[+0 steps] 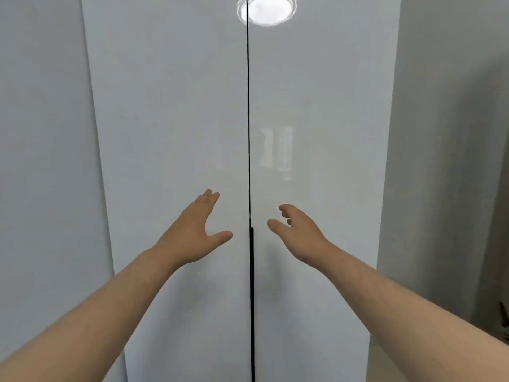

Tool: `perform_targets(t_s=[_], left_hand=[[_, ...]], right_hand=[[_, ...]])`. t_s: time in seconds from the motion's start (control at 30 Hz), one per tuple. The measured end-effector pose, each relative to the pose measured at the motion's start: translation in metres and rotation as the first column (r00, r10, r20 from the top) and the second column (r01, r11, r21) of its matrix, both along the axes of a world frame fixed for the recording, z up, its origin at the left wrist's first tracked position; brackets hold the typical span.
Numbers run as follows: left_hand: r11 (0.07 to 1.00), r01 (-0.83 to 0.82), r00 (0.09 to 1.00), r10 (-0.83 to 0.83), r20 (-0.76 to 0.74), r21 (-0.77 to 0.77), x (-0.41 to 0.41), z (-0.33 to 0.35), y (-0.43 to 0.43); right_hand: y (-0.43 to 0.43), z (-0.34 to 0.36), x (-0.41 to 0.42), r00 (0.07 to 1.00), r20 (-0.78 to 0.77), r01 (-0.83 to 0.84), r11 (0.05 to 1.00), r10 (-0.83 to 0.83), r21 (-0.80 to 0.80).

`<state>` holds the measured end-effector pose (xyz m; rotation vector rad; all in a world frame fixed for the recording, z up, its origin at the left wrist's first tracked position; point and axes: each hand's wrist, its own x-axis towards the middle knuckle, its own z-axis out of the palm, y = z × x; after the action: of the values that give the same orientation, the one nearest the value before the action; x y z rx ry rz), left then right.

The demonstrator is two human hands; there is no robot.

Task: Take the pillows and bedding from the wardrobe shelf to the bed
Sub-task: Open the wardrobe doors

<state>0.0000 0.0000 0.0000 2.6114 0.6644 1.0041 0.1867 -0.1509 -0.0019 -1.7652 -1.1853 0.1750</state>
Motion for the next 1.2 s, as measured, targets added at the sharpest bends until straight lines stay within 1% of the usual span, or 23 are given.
perform_targets(t_s=[0.13, 0.23, 0.37, 0.47, 0.5, 0.57, 0.67, 0.73, 0.87, 0.97, 1.0, 1.03, 1.07, 1.1, 1.13, 1.17, 1.2], left_hand=[[0.992, -0.028, 0.996, 0.038, -0.082, 0.121, 0.028, -0.019, 0.049], [0.967, -0.015, 0.991, 0.048, -0.124, 0.255, 0.057, -0.042, 0.080], [0.906, -0.022, 0.979, 0.104, -0.172, 0.422, 0.097, -0.073, 0.114], [0.840, -0.041, 0.968, 0.167, -0.185, 0.541, 0.110, -0.089, 0.129], [0.827, -0.052, 0.967, 0.183, -0.180, 0.560, 0.112, -0.093, 0.134], [0.804, -0.055, 0.966, 0.193, -0.174, 0.592, 0.112, -0.098, 0.144], [0.785, -0.046, 0.963, 0.200, -0.182, 0.618, 0.112, -0.100, 0.149], [0.794, -0.046, 0.957, 0.209, -0.201, 0.606, 0.112, -0.100, 0.148], [0.796, -0.040, 0.966, 0.186, -0.181, 0.604, 0.111, -0.100, 0.148], [0.839, 0.006, 0.976, 0.113, -0.185, 0.545, 0.110, -0.097, 0.144], [0.865, 0.027, 0.984, 0.067, -0.168, 0.501, 0.109, -0.094, 0.141], [0.907, 0.058, 0.991, -0.003, -0.132, 0.418, 0.108, -0.091, 0.134], [0.958, 0.107, 0.993, -0.092, -0.070, 0.265, 0.106, -0.085, 0.124], [0.984, 0.170, 0.985, -0.171, 0.018, 0.053, 0.104, -0.077, 0.112], [0.957, 0.247, 0.966, -0.231, 0.115, -0.154, 0.103, -0.067, 0.101], [0.892, 0.337, 0.935, -0.280, 0.217, -0.301, 0.101, -0.055, 0.084], [0.834, 0.406, 0.904, -0.306, 0.298, -0.373, 0.098, -0.045, 0.068]], right_hand=[[0.053, -0.018, 0.004, 0.997, -0.061, 0.038, 0.997, -0.043, -0.070], [0.089, -0.039, 0.021, 0.993, -0.095, 0.066, 0.991, -0.077, -0.116], [0.122, -0.058, 0.039, 0.990, -0.109, 0.075, 0.992, -0.086, -0.101], [0.133, -0.066, 0.043, 0.987, -0.163, -0.005, 0.999, -0.003, -0.047], [0.136, -0.068, 0.044, 0.979, -0.200, -0.037, 0.999, 0.032, -0.021], [0.139, -0.069, 0.045, 0.956, -0.289, -0.050, 0.999, 0.052, 0.016], [0.140, -0.070, 0.048, 0.922, -0.385, -0.044, 0.999, 0.041, 0.001], [0.138, -0.071, 0.049, 0.910, -0.413, -0.054, 0.998, 0.042, -0.018], [0.126, -0.072, 0.046, 0.900, -0.434, -0.069, 0.997, 0.048, -0.031], [0.110, -0.072, 0.039, 0.889, -0.455, -0.071, 0.997, 0.050, -0.031], [0.104, -0.072, 0.037, 0.885, -0.462, -0.073, 0.997, 0.050, -0.031], [0.095, -0.070, 0.033, 0.882, -0.468, -0.076, 0.997, 0.051, -0.033], [0.085, -0.069, 0.029, 0.883, -0.466, -0.080, 0.996, 0.053, -0.038], [0.078, -0.069, 0.027, 0.885, -0.461, -0.089, 0.995, 0.061, -0.040], [0.072, -0.068, 0.025, 0.888, -0.455, -0.099, 0.994, 0.068, -0.044], [0.059, -0.066, 0.021, 0.889, -0.452, -0.102, 0.994, 0.069, -0.049], [0.047, -0.065, 0.017, 0.892, -0.447, -0.106, 0.993, 0.069, -0.057]])
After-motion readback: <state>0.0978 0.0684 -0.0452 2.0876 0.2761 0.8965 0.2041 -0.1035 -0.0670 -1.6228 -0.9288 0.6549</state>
